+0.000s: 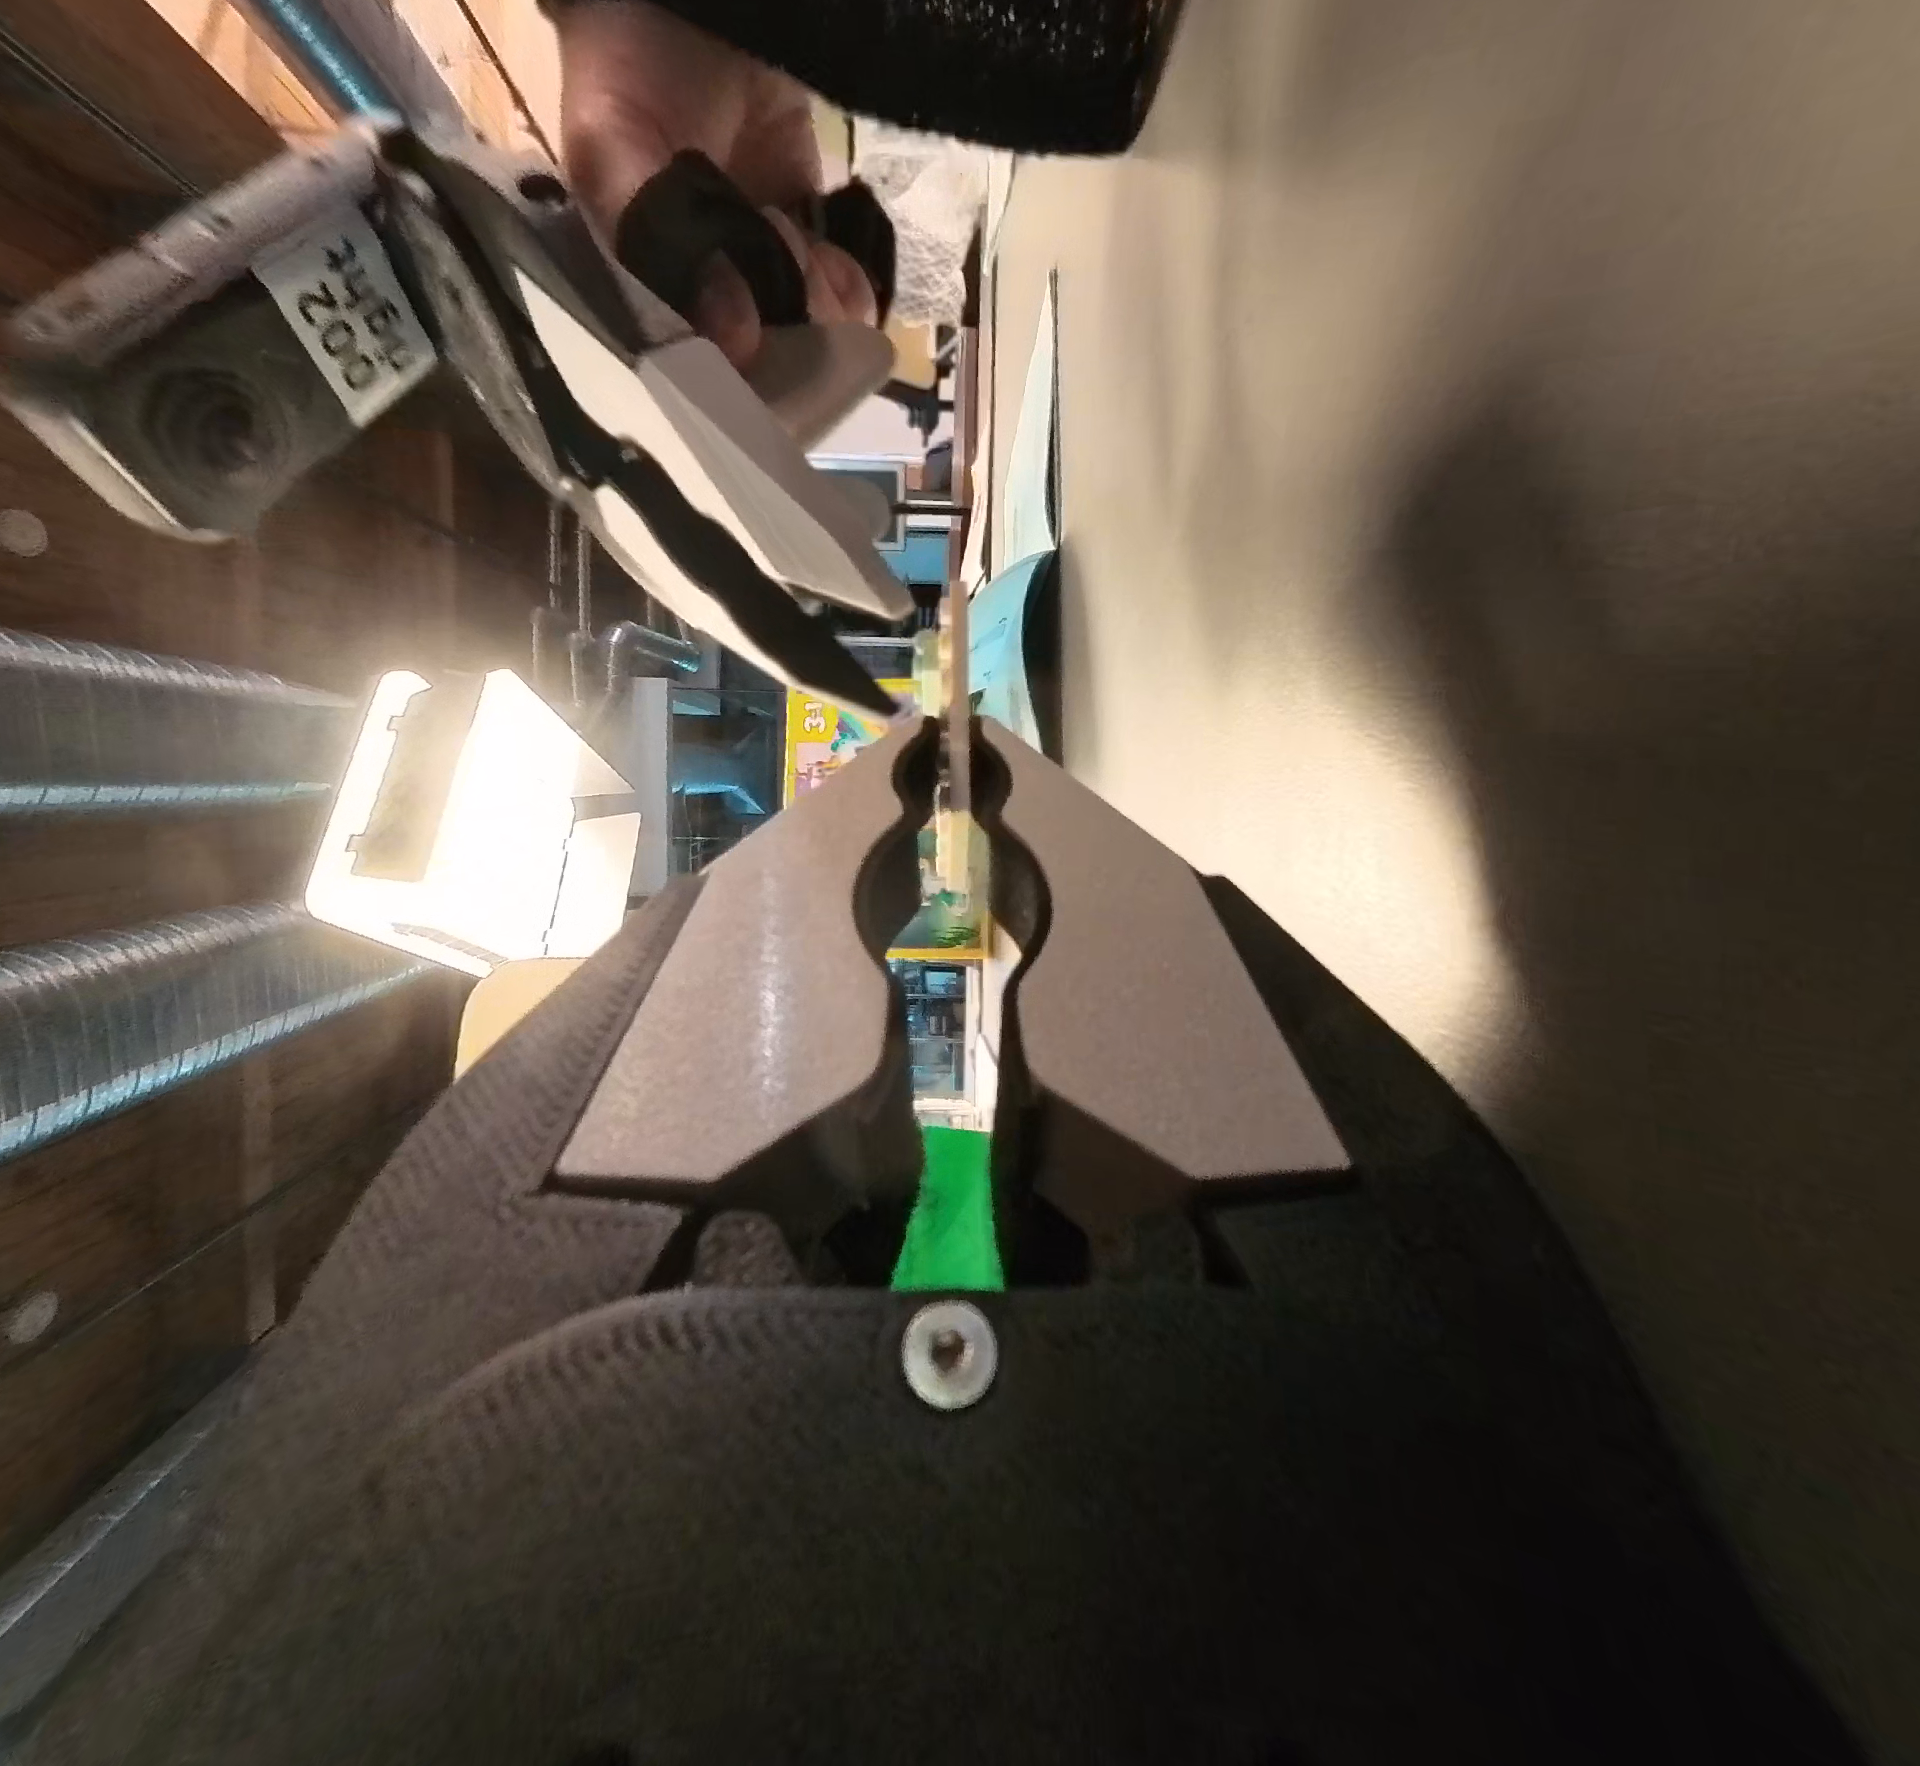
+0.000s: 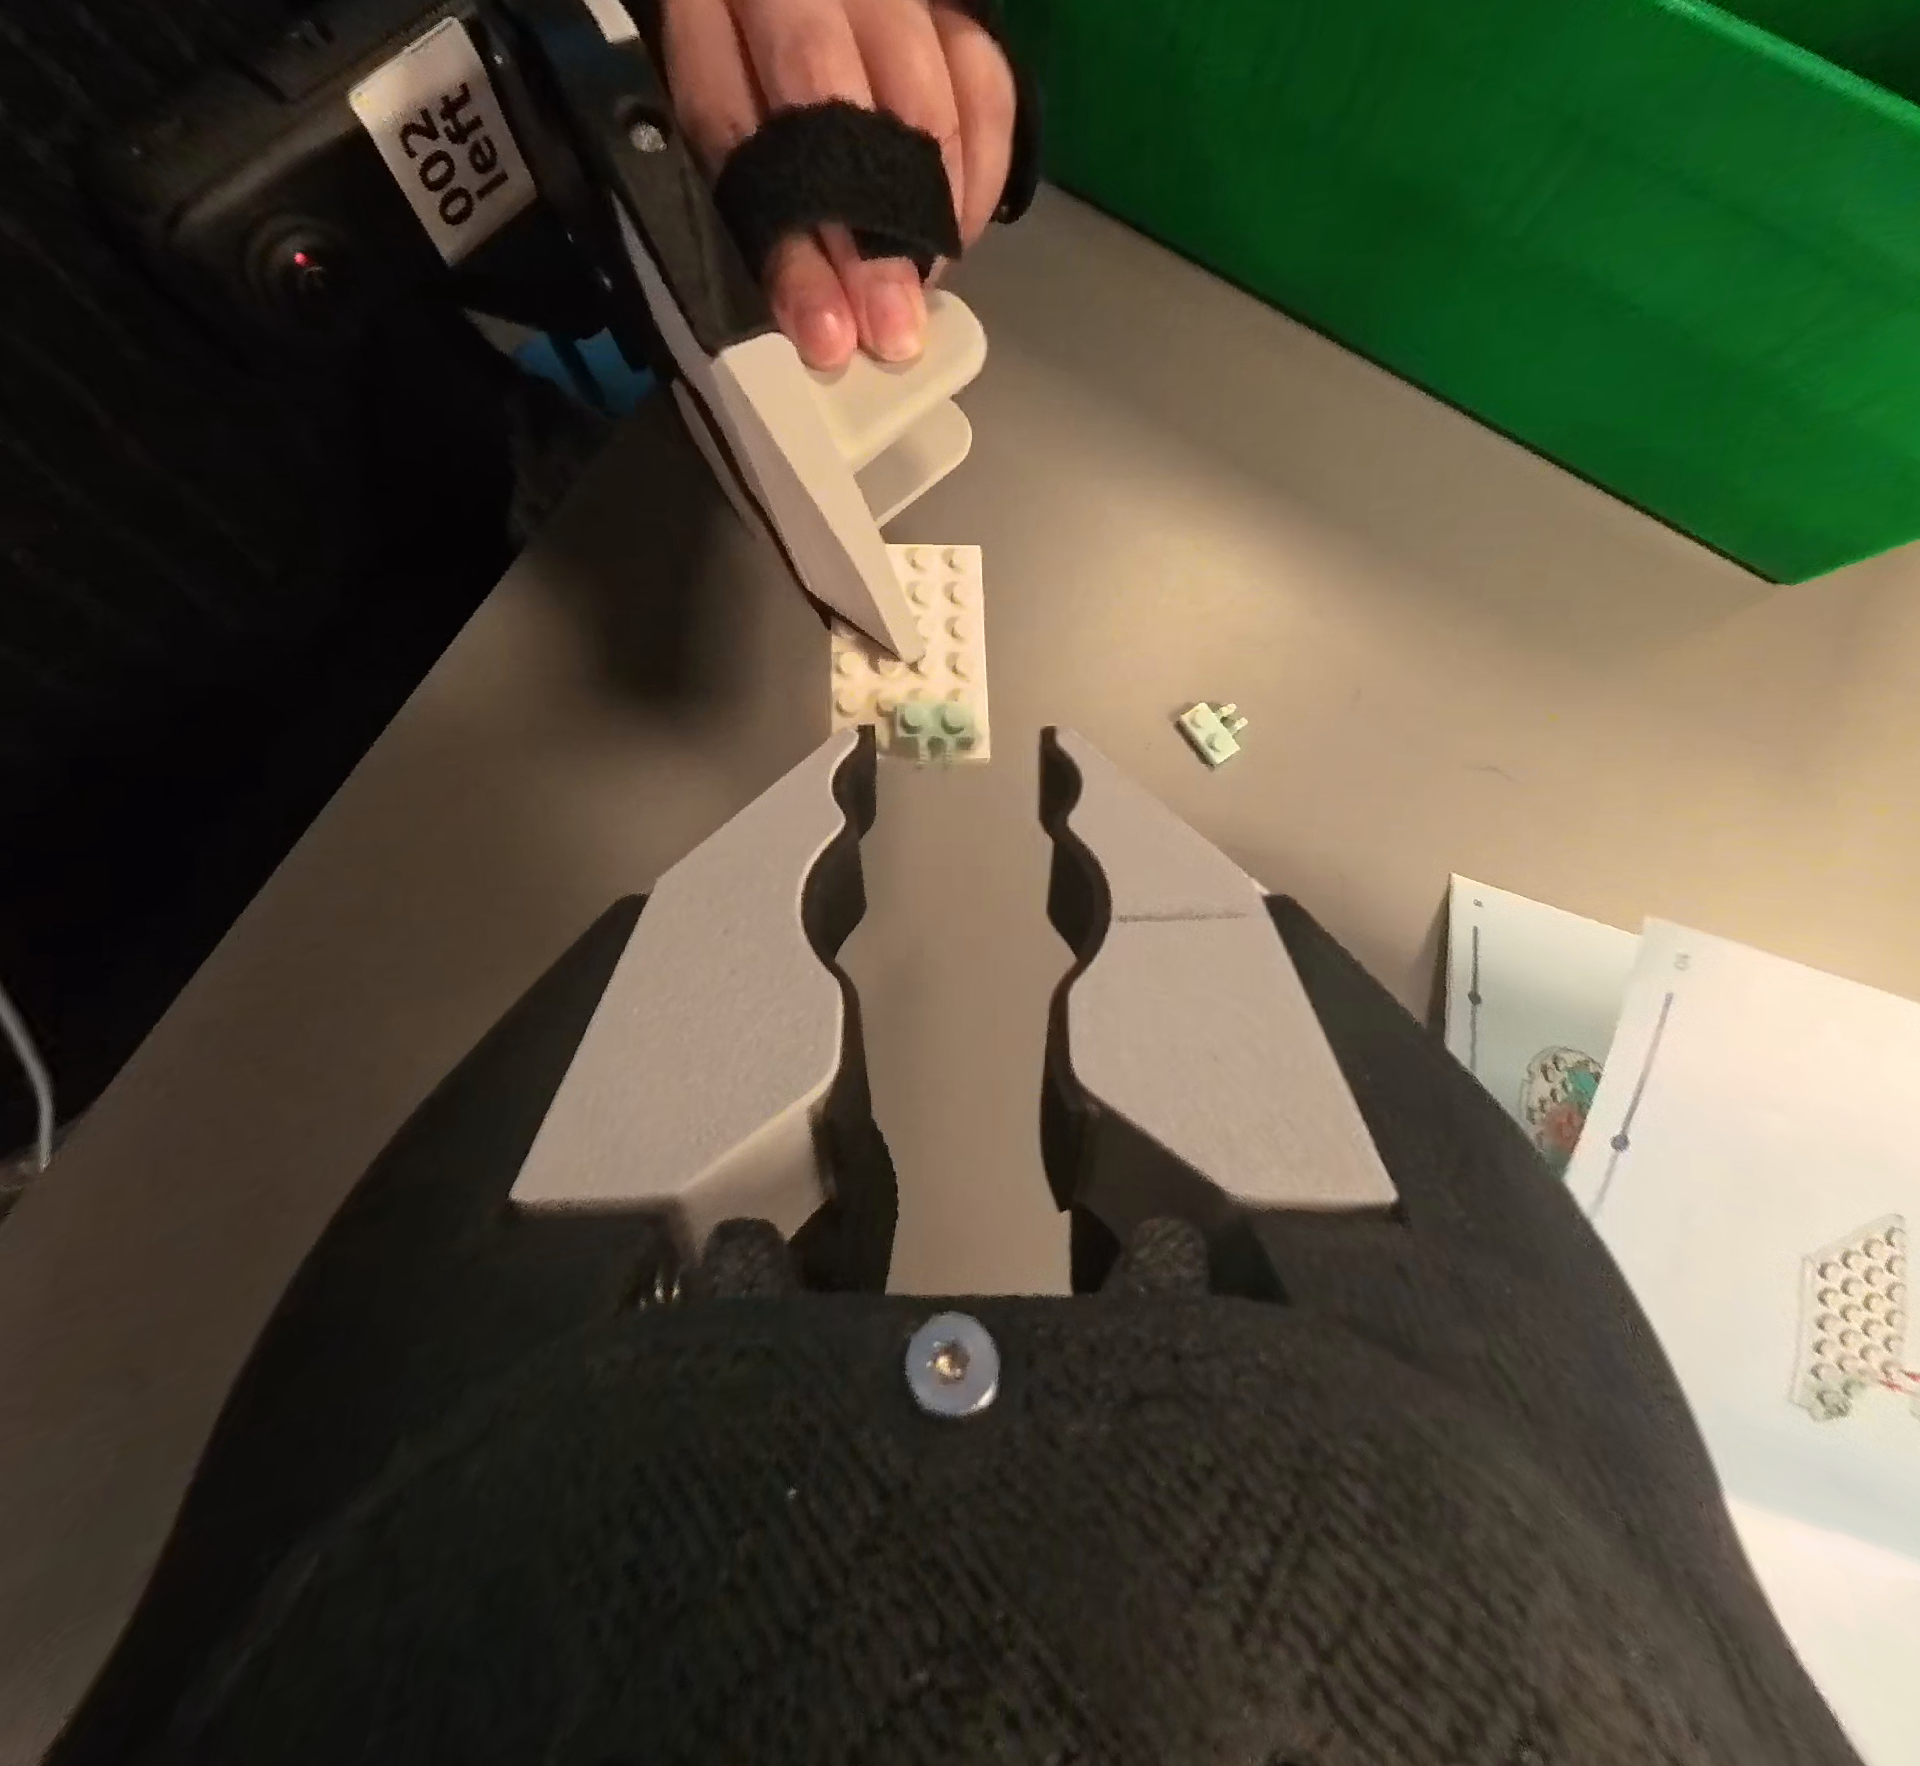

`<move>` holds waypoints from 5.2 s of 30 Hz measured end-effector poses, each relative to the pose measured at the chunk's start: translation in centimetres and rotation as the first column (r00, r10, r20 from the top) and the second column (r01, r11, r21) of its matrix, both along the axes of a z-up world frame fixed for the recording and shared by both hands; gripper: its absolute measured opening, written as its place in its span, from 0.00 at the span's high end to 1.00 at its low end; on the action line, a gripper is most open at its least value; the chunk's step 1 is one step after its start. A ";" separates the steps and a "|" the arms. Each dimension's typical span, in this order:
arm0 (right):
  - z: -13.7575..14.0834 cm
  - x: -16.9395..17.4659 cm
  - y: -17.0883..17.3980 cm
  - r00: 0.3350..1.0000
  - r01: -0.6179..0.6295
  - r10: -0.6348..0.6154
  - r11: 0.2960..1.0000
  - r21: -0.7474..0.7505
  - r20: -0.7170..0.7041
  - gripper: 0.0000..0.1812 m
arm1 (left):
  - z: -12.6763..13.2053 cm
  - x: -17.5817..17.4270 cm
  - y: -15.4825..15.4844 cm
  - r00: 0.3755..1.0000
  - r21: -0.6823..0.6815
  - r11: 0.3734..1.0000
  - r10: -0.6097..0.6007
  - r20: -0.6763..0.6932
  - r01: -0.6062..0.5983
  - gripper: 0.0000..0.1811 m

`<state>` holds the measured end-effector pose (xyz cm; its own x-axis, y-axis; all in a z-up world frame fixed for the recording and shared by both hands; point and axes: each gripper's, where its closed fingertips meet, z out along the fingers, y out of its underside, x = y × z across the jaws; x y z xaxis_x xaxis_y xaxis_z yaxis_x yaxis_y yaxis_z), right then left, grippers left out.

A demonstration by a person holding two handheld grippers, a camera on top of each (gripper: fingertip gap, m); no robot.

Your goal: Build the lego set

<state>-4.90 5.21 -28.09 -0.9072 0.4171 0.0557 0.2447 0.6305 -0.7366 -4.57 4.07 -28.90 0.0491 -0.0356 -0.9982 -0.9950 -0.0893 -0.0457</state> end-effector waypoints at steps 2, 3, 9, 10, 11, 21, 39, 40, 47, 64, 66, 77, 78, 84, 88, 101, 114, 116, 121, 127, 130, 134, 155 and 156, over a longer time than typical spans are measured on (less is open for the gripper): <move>0.3 -0.1 0.2 0.998 0.040 -0.039 0.999 0.016 -0.058 0.77 | -0.1 -0.1 0.1 1.000 -0.005 1.000 0.007 0.001 -0.007 0.98; 0.2 -0.2 0.4 0.992 0.064 -0.058 0.997 0.049 -0.112 0.71 | -0.1 -0.2 0.1 1.000 -0.008 1.000 0.010 0.001 -0.010 0.98; -2.1 0.3 0.3 0.871 0.194 0.020 0.903 0.383 -0.490 0.52 | -0.1 -0.6 0.2 0.999 -0.006 0.999 0.035 -0.003 -0.035 0.98; -2.4 0.1 0.4 0.836 0.247 0.040 0.863 0.441 -0.547 0.53 | -0.1 -0.6 0.2 0.999 -0.007 0.999 0.038 -0.003 -0.038 0.98; -2.5 -0.3 0.7 0.794 0.325 0.046 0.810 0.487 -0.606 0.58 | -0.1 -0.7 0.2 0.999 -0.005 0.999 0.041 -0.003 -0.041 0.98; -2.5 -1.2 0.1 0.605 0.546 0.202 0.599 0.586 -0.770 0.73 | -0.3 -0.9 0.4 0.998 -0.014 0.998 0.056 0.004 -0.056 0.98; -2.7 -1.9 0.7 0.573 0.580 0.170 0.607 0.543 -0.802 0.79 | -0.4 -0.9 0.4 0.998 -0.021 0.998 0.056 0.013 -0.055 0.98; -2.7 -1.9 0.7 0.572 0.581 0.168 0.608 0.541 -0.803 0.80 | -0.4 -0.9 0.4 0.998 -0.025 0.998 0.056 0.014 -0.055 0.98; -2.4 -2.1 0.8 0.547 0.599 0.191 0.590 0.541 -0.815 0.92 | -1.0 -0.7 0.4 0.998 -0.065 0.996 0.054 0.020 -0.052 0.98; -3.6 -2.1 0.4 0.806 0.437 -0.236 0.856 0.276 -0.544 0.96 | -1.1 -1.9 0.9 0.946 -0.119 0.992 0.088 0.312 -0.053 0.82; -3.4 -2.0 0.5 0.829 0.419 -0.251 0.871 0.257 -0.500 0.96 | -1.1 -2.0 1.0 0.936 -0.125 0.991 0.094 0.340 -0.055 0.78; -2.9 -1.7 -0.1 0.846 0.372 -0.195 0.883 0.287 -0.496 0.96 | -1.2 -1.4 0.5 0.895 -0.165 0.986 0.082 0.439 -0.009 0.94; -2.6 -1.7 -0.2 0.837 0.384 -0.202 0.879 0.282 -0.509 0.96 | -1.1 -1.4 0.4 0.885 -0.167 0.986 0.078 0.460 0.000 0.96; -2.4 -1.8 -0.1 0.788 0.393 -0.055 0.811 0.434 -0.613 0.97 | -1.3 -1.4 0.4 0.893 -0.179 0.984 0.085 0.441 -0.005 0.97; -2.5 -1.6 -0.1 0.768 0.356 0.101 0.753 0.553 -0.632 0.97 | -1.6 -1.1 0.4 0.904 -0.198 0.980 0.088 0.419 -0.003 0.97; -3.7 -1.5 2.6 0.898 0.373 -0.341 0.925 0.070 -0.279 0.80 | -1.9 -3.4 0.1 0.938 -0.164 0.974 0.196 0.287 -0.153 0.98; -4.6 -5.8 1.2 0.981 0.196 -0.196 0.973 -0.122 0.018 0.82 | -2.2 -3.1 -0.2 0.962 -0.153 0.977 0.181 0.205 -0.151 0.98; -4.8 -6.1 1.1 0.984 0.180 -0.177 0.976 -0.120 0.034 0.81 | -2.2 -3.1 -0.2 0.962 -0.154 0.977 0.178 0.205 -0.148 0.98; -5.3 -6.0 0.7 0.986 0.137 -0.125 0.984 -0.117 0.108 0.82 | -2.3 -2.9 -0.1 0.965 -0.158 0.978 0.168 0.200 -0.138 0.98; -5.1 -3.7 0.4 0.991 0.043 -0.024 0.989 -0.143 0.132 0.84 | -2.4 -2.5 -0.1 0.968 -0.163 0.979 0.152 0.200 -0.120 0.98; -4.1 -4.6 0.6 0.999 0.036 -0.029 0.984 -0.174 0.041 0.82 | -2.5 -2.4 0.0 0.970 -0.166 0.980 0.144 0.195 -0.112 0.98; -4.8 -5.2 0.4 0.997 0.027 -0.017 0.990 -0.137 0.071 0.81 | -2.6 -2.4 0.1 0.972 -0.170 0.979 0.147 0.182 -0.116 0.98; -5.0 -5.2 0.8 0.997 -0.056 0.061 0.992 -0.115 0.042 0.83 | -2.5 -2.6 0.4 0.972 -0.172 0.978 0.150 0.181 -0.119 0.98; -5.0 -5.3 0.6 0.997 -0.062 0.066 0.992 -0.111 0.036 0.85 | -2.5 -2.6 0.4 0.972 -0.173 0.978 0.151 0.180 -0.119 0.98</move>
